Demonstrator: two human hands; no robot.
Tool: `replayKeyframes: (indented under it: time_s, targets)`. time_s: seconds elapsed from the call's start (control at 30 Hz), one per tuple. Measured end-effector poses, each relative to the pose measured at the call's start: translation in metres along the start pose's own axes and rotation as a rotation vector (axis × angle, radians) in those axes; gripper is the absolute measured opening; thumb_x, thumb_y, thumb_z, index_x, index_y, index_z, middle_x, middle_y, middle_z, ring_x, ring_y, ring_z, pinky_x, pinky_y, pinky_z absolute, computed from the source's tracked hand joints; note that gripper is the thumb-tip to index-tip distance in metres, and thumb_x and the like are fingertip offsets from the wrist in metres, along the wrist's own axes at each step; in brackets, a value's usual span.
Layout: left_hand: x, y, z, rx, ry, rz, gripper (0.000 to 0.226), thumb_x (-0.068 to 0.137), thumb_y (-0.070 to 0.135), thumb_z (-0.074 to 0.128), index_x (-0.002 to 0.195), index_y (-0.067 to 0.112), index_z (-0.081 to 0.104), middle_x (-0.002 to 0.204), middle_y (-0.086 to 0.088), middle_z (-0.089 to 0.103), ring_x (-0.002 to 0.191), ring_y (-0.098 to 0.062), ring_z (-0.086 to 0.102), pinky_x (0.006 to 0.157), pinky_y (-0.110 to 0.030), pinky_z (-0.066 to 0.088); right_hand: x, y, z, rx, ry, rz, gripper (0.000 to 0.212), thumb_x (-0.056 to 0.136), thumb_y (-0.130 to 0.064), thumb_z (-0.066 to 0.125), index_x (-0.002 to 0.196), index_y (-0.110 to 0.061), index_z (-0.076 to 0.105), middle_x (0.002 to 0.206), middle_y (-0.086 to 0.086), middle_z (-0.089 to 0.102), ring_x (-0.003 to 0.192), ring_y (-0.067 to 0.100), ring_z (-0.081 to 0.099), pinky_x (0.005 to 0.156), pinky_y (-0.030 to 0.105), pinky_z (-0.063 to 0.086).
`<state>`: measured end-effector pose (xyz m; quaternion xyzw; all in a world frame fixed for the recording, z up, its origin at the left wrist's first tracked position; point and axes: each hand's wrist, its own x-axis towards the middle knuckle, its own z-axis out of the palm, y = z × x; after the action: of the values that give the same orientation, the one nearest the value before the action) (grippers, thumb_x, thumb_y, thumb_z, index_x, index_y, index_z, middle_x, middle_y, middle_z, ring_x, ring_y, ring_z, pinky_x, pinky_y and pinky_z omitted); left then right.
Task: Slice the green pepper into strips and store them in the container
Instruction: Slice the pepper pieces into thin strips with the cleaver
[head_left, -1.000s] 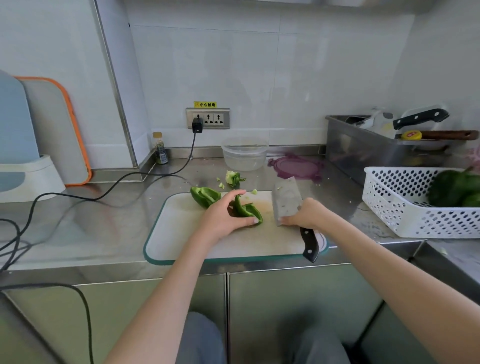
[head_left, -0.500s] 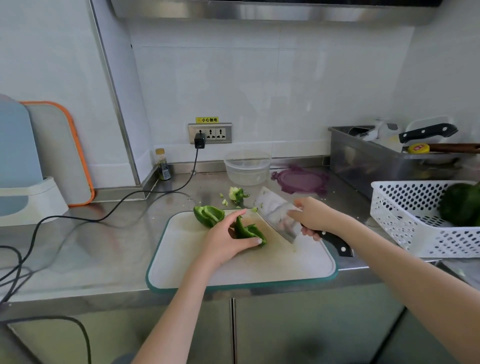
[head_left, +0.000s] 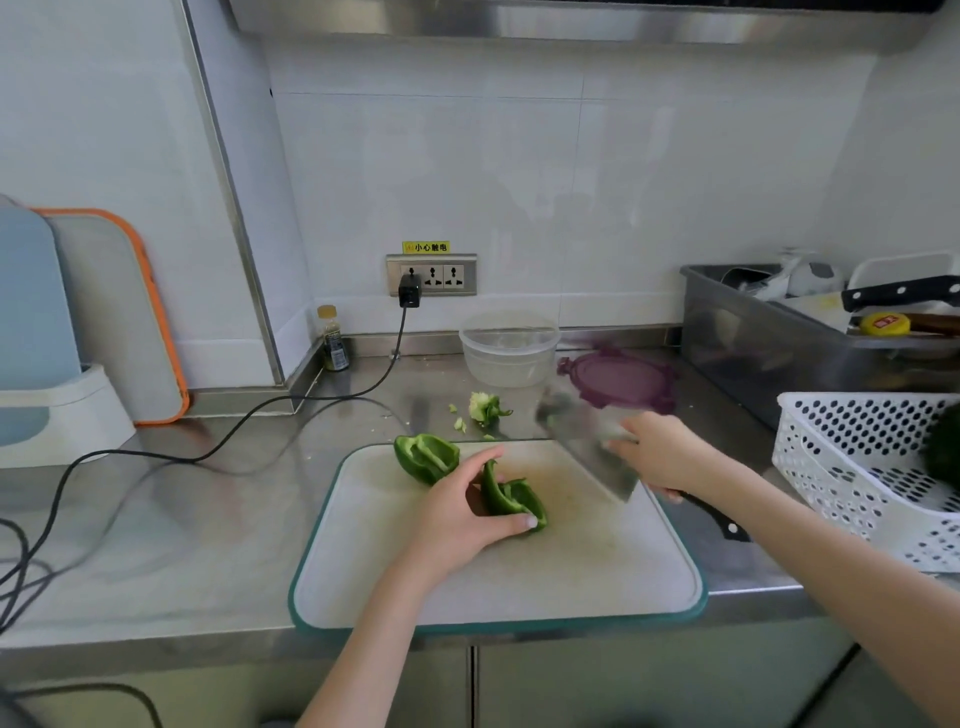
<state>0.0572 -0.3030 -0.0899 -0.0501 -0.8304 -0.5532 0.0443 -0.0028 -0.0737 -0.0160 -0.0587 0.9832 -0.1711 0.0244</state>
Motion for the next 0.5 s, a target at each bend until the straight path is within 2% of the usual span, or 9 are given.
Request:
replayKeyframes:
  time_s: [0.07,0.13,0.23,0.37,0.43,0.5]
  targets:
    - [0.000,-0.001,0.001,-0.003,-0.004,-0.005,0.078,0.060,0.036,0.087,0.124,0.051,0.046,0.113,0.022,0.059,0.113,0.002,0.053,0.094,-0.021,0.041,-0.001,0.005,-0.007,-0.022,0.105,0.066,0.020,0.098,-0.024,0.047,0.084,-0.011,0.051,0.078,0.012,0.064,0.049,0.017,0.051,0.042,0.023,0.037]
    - [-0.001,-0.001,0.001,-0.006,0.012,0.003,0.076,0.060,0.034,0.087,0.123,0.050,0.047,0.113,0.021,0.059,0.112,0.002,0.052,0.091,-0.018,0.041,-0.008,0.005,-0.011,0.051,0.112,0.061,0.022,0.098,-0.025,0.045,0.081,-0.012,0.048,0.065,0.007,0.056,0.038,0.015,0.049,0.032,0.020,0.033]
    - [-0.001,0.001,0.001,0.020,0.100,0.044,0.078,0.061,0.035,0.087,0.127,0.044,0.046,0.117,0.023,0.054,0.113,0.001,0.048,0.092,-0.019,0.039,-0.023,-0.007,-0.008,0.118,0.050,0.006,0.017,0.098,-0.029,0.043,0.092,-0.014,0.049,0.057,0.007,0.053,0.020,0.008,0.041,0.029,0.017,0.032]
    - [-0.002,0.000,0.000,-0.020,0.198,0.058,0.080,0.062,0.024,0.087,0.125,0.041,0.043,0.111,0.031,0.046,0.114,-0.004,0.051,0.098,-0.027,0.044,-0.034,-0.024,0.003,0.256,-0.097,0.091,0.024,0.099,-0.022,0.036,0.112,-0.008,0.050,0.047,0.009,0.055,0.025,0.014,0.045,0.033,0.019,0.039]
    - [-0.001,-0.002,0.000,-0.018,0.186,0.059,0.078,0.061,0.020,0.088,0.121,0.042,0.043,0.112,0.027,0.049,0.114,-0.008,0.053,0.097,-0.029,0.046,-0.041,-0.033,0.006,0.359,-0.169,0.116,0.016,0.099,-0.017,0.033,0.106,-0.008,0.044,0.044,0.010,0.054,0.027,0.016,0.048,0.034,0.023,0.045]
    - [0.000,-0.004,0.000,0.018,0.160,0.058,0.075,0.060,0.021,0.088,0.118,0.041,0.044,0.114,0.021,0.053,0.114,-0.008,0.052,0.094,-0.026,0.045,-0.050,-0.044,0.008,0.439,-0.216,0.128,0.012,0.100,-0.017,0.029,0.104,-0.011,0.038,0.053,0.015,0.054,0.027,0.017,0.050,0.035,0.028,0.049]
